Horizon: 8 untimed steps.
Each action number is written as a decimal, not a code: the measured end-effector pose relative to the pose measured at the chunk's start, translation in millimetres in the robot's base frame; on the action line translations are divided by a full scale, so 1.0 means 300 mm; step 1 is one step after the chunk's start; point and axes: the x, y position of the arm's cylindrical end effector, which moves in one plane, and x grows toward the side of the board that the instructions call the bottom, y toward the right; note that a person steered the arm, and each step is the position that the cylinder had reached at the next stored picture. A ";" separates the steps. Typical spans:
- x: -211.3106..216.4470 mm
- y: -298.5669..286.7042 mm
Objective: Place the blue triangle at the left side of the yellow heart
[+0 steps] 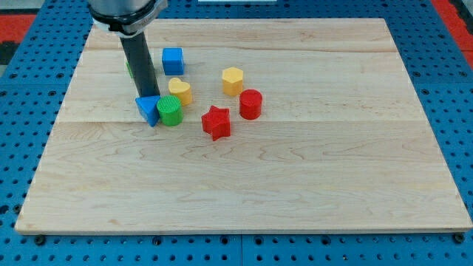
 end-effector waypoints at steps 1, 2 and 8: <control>0.100 0.070; 0.206 0.152; 0.196 -0.118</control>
